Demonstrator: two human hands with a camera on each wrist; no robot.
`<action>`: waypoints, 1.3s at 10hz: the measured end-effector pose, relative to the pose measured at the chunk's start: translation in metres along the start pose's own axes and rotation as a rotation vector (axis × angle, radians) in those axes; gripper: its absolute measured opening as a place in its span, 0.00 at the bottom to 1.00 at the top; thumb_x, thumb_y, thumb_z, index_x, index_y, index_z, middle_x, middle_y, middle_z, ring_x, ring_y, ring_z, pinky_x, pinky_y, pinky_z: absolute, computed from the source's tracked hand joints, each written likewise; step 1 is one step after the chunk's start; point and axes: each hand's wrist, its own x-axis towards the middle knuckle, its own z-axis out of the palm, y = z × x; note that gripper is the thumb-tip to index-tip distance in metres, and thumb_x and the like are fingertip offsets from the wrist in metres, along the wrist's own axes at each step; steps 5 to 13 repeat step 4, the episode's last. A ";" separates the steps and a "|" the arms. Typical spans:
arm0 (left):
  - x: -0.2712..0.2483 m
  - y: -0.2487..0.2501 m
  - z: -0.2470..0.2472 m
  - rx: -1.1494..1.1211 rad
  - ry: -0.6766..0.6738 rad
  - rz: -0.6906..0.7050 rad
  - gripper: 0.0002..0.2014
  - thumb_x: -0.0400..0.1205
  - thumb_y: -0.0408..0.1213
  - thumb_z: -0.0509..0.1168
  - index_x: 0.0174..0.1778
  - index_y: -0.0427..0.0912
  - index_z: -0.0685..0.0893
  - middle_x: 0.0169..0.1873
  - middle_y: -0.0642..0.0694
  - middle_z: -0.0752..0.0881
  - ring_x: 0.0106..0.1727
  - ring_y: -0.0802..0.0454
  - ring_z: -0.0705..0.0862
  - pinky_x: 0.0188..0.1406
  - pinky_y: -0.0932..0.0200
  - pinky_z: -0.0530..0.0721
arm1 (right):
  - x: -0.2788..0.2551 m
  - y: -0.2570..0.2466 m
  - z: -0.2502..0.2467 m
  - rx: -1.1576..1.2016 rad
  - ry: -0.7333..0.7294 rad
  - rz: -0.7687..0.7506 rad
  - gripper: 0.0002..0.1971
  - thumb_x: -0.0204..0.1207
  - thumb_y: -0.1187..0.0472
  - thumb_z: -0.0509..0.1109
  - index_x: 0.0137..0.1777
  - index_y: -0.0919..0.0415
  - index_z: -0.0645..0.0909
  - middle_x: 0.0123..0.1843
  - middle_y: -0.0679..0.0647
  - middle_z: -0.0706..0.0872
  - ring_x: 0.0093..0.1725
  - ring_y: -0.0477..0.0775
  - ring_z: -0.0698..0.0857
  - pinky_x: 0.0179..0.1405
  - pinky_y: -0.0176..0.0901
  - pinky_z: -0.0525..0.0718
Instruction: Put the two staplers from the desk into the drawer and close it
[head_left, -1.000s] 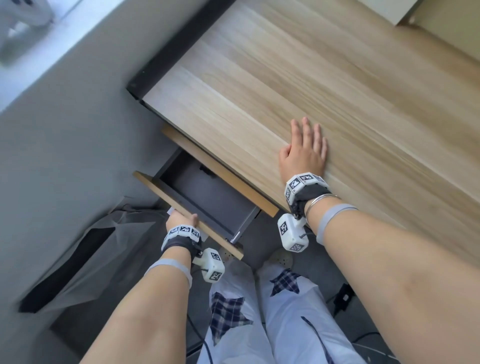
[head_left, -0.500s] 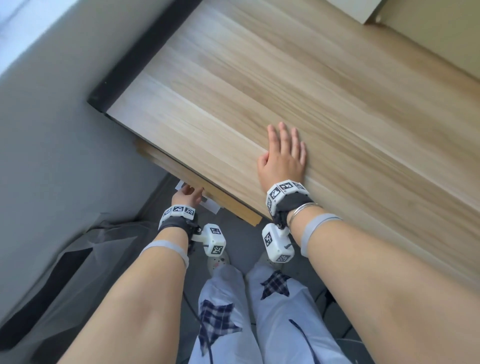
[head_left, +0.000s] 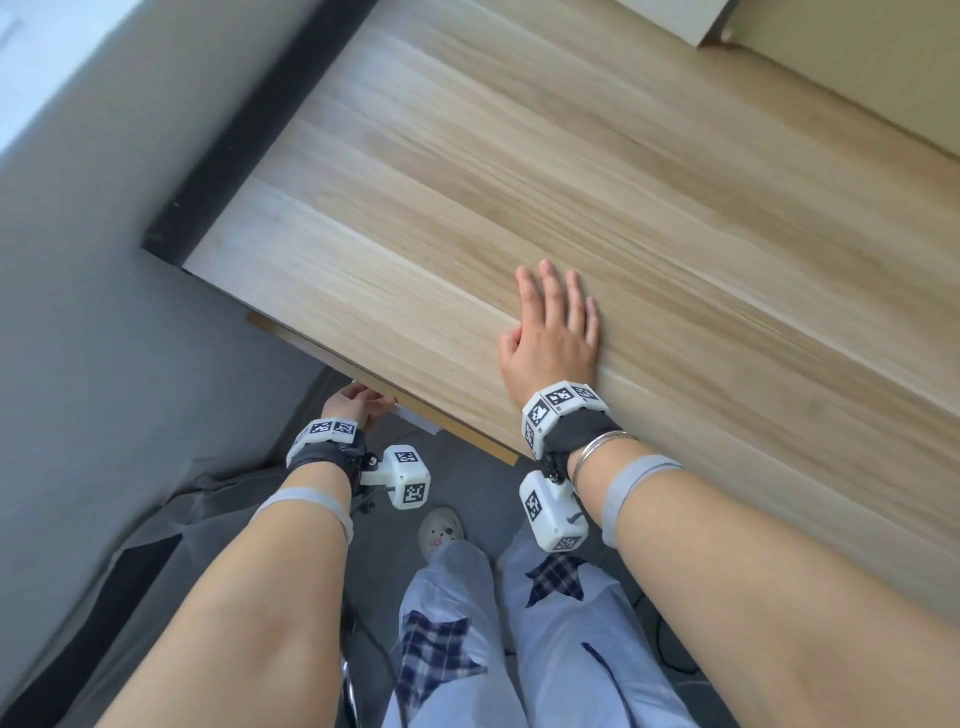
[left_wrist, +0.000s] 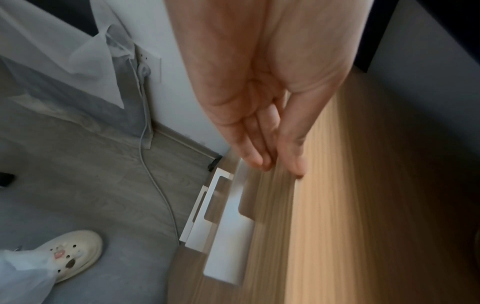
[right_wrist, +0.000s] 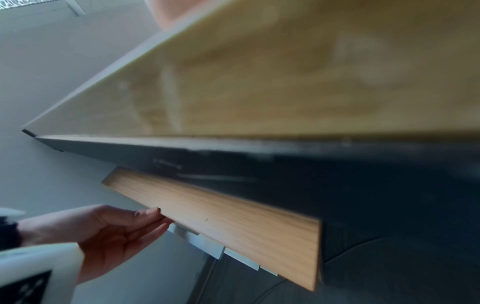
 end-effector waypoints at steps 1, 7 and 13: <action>0.000 0.006 -0.005 0.170 -0.006 -0.001 0.09 0.76 0.33 0.71 0.33 0.43 0.78 0.27 0.43 0.77 0.28 0.51 0.72 0.30 0.62 0.68 | 0.000 -0.001 -0.001 0.008 -0.021 0.010 0.34 0.68 0.56 0.51 0.78 0.49 0.68 0.81 0.52 0.72 0.81 0.62 0.68 0.79 0.59 0.64; -0.014 0.016 -0.019 0.389 -0.051 0.030 0.19 0.79 0.31 0.67 0.66 0.31 0.79 0.26 0.46 0.87 0.25 0.53 0.82 0.42 0.59 0.78 | 0.000 0.002 -0.008 0.058 -0.089 0.020 0.33 0.70 0.55 0.50 0.79 0.50 0.68 0.81 0.52 0.70 0.82 0.60 0.67 0.81 0.58 0.62; -0.014 0.016 -0.019 0.389 -0.051 0.030 0.19 0.79 0.31 0.67 0.66 0.31 0.79 0.26 0.46 0.87 0.25 0.53 0.82 0.42 0.59 0.78 | 0.000 0.002 -0.008 0.058 -0.089 0.020 0.33 0.70 0.55 0.50 0.79 0.50 0.68 0.81 0.52 0.70 0.82 0.60 0.67 0.81 0.58 0.62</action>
